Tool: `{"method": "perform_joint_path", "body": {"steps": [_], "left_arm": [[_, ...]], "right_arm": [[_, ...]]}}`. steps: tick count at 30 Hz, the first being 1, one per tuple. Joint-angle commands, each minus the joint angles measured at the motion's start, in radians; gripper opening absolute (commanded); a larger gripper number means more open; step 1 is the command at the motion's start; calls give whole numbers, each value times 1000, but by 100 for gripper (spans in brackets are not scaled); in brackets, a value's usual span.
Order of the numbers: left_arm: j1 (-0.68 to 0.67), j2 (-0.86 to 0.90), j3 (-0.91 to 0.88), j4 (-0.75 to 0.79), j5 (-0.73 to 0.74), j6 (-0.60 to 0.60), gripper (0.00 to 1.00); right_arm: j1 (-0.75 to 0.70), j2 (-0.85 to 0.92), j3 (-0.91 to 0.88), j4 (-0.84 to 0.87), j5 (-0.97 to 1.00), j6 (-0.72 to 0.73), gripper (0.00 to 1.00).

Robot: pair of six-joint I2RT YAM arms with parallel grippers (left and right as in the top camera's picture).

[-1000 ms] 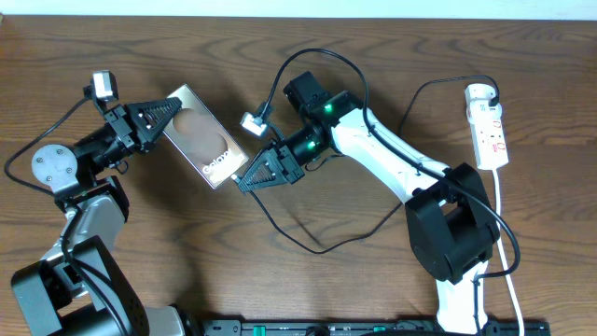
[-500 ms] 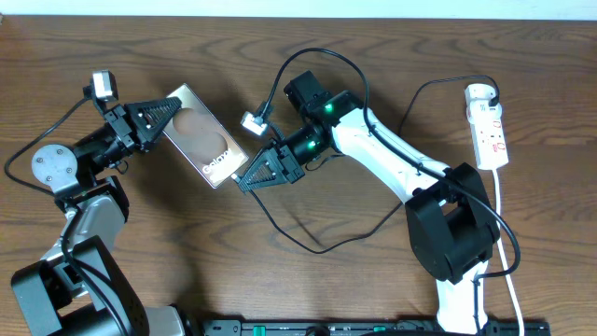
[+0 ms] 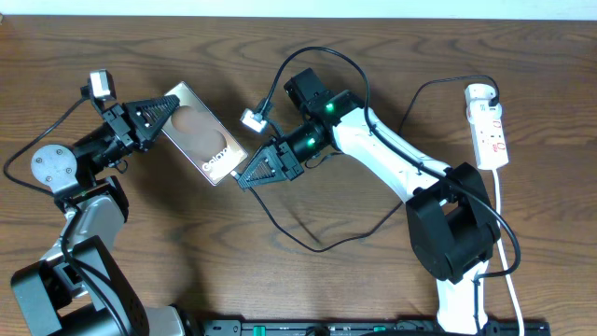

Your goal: Plug charger to phone and switch on socket

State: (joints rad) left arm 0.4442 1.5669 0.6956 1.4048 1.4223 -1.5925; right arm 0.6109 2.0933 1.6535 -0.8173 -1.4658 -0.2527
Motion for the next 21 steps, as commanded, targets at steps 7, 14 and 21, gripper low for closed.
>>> {"method": "perform_joint_path", "body": {"steps": [7,14,21], "left_arm": [[-3,-19,15,16,10,1,7],[-3,-19,15,16,10,2,7],[-3,-19,15,33,10,2,7]], "right_arm": [[-14,0,3,48,-20,74,1],[-16,0,3,108,-18,129,1],[-17,0,3,109,-18,134,1]]}}
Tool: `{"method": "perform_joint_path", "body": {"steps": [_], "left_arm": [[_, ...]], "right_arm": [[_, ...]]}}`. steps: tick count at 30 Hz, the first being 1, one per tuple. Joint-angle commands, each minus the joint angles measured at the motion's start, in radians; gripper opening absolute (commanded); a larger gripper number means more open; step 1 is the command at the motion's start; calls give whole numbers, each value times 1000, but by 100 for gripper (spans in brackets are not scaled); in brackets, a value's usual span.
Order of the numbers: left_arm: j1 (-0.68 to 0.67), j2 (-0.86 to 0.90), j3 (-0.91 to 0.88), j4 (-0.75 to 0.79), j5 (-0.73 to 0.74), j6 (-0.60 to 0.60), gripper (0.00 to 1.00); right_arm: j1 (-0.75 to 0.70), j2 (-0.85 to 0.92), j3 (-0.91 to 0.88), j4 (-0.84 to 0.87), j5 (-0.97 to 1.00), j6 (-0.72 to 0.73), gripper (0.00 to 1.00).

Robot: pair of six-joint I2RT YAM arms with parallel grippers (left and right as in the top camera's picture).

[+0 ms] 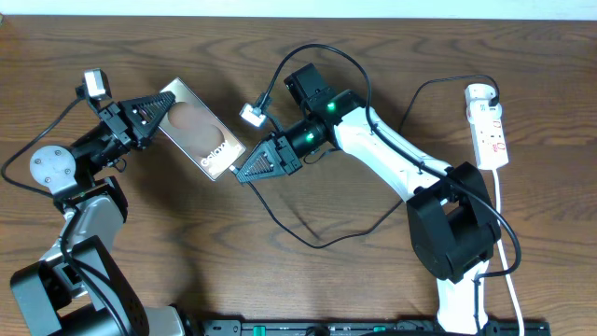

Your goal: Plug charger to phone and switch on socket

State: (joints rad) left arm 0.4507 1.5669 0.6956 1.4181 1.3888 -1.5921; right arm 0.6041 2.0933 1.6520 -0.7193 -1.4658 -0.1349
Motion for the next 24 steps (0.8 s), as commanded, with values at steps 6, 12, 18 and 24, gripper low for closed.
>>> {"method": "perform_joint_path", "body": {"steps": [6,12,18,24], "left_arm": [[-9,-19,15,34,47,1,7],[-9,-19,15,60,60,0,7],[-9,-19,15,61,58,0,7],[-32,-19,15,61,40,0,7]], "right_arm": [[-18,0,5,13,-18,16,1],[-29,0,5,13,-18,15,1],[-29,0,5,14,-18,15,1],[-29,0,5,45,-18,37,1]]}}
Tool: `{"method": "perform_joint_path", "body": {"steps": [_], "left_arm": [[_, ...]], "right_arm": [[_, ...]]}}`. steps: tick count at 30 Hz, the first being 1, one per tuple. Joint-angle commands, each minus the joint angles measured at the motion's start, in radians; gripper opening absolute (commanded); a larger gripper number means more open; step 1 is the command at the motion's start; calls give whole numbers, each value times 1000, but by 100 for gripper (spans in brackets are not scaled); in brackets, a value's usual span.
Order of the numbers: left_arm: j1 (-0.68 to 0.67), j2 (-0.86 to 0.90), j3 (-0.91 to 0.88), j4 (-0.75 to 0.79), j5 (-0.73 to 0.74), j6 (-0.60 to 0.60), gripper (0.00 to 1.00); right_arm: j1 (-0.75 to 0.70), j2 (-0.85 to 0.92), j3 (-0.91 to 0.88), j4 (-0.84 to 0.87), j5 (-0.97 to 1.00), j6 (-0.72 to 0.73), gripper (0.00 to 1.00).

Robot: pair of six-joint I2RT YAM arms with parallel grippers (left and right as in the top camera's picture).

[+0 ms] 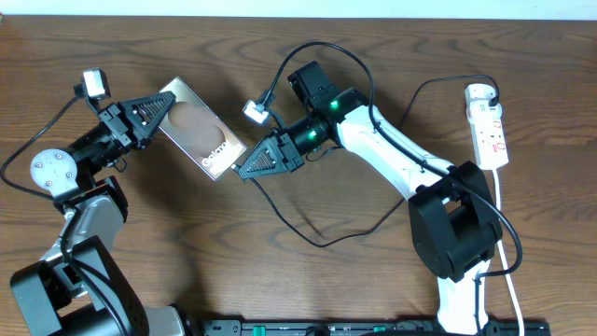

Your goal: Plug charger to phone and switch on socket

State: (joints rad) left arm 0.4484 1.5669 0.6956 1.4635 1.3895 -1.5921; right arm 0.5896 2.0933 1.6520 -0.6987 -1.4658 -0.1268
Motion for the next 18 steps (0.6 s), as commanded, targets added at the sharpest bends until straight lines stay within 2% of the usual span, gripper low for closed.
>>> {"method": "perform_joint_path", "body": {"steps": [1,18], "left_arm": [[-39,-19,15,16,35,2,7],[-63,-19,15,16,31,20,7]], "right_arm": [[-15,0,5,34,-18,39,1],[-15,0,5,83,-17,71,1]]}}
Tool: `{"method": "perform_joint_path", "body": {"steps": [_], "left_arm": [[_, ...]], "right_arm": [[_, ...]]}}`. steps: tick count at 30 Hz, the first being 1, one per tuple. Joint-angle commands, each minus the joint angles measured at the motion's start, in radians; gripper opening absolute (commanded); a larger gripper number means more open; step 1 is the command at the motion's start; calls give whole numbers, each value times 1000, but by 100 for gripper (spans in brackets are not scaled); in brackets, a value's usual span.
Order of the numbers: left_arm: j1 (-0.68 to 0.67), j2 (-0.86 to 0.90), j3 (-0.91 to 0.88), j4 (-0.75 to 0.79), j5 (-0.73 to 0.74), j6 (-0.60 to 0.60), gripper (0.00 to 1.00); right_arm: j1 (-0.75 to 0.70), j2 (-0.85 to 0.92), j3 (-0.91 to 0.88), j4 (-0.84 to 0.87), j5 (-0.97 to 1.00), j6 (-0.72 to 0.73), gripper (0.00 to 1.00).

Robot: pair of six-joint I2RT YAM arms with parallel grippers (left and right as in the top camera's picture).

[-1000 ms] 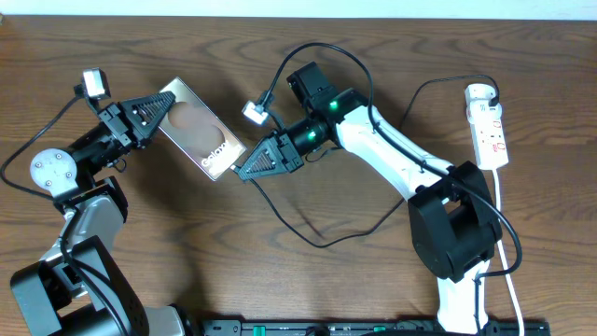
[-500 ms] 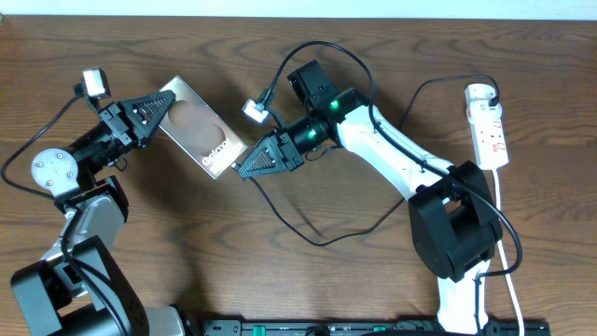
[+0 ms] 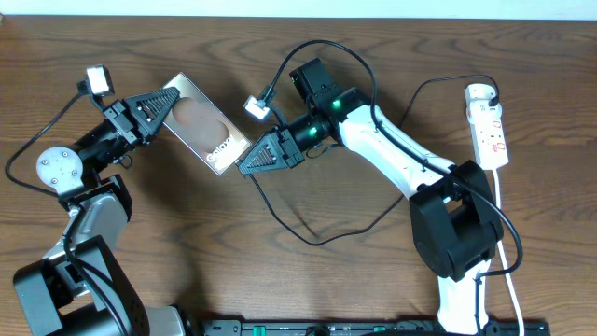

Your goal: Plug charger to phone and switch on socket

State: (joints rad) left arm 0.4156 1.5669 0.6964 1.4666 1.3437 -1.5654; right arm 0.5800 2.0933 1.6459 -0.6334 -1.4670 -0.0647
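Observation:
A gold phone (image 3: 200,128) lies slanted on the wooden table, its lower end toward the centre. My left gripper (image 3: 166,99) is shut on the phone's upper left end. My right gripper (image 3: 245,167) sits at the phone's lower right end, shut on the black charger cable (image 3: 280,210), whose plug tip is hidden between the fingers. The cable loops over the table. A white socket strip (image 3: 490,126) lies at the far right, with a plug in its top end.
A small white camera module (image 3: 256,107) on its own black lead hangs beside the right wrist. The white strip's cord (image 3: 508,252) runs down the right edge. The table's back edge (image 3: 298,11) meets a pale wall.
The phone and my left gripper have shifted slightly right and up. My right gripper stays at the phone's lower end, moved a little up with it.
My left gripper held the phone's upper end throughout. My right gripper, shut on the cable, stood just right of the phone's lower end, then lay against that end. Both have since shifted slightly with the phone.

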Motion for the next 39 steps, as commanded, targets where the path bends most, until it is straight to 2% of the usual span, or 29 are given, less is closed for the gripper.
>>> {"method": "perform_joint_path", "body": {"steps": [1,6,7,13,18,22,27,30,34,39], "left_arm": [[-30,-19,14,13,77,-6,7],[-30,-19,14,13,68,-6,7],[-30,-19,14,13,62,-6,7],[-17,-19,14,13,42,5,7],[20,-18,14,12,35,13,7],[64,-18,14,-13,35,47,7],[125,-18,14,-171,34,150,7],[163,-18,14,-330,27,246,7],[183,-18,14,-510,16,395,7],[183,-18,14,-814,-57,629,7]], "right_arm": [[-5,0,11,18,-16,8,1],[-5,0,11,18,-16,9,2],[-5,0,11,18,-16,9,4],[-5,0,11,17,-16,8,38],[-5,0,11,18,-16,8,74],[-7,0,11,18,0,8,99],[-25,0,11,18,101,20,99],[-46,0,11,29,253,105,99],[-80,0,11,31,521,220,99],[-129,-1,12,19,716,298,99]]}}
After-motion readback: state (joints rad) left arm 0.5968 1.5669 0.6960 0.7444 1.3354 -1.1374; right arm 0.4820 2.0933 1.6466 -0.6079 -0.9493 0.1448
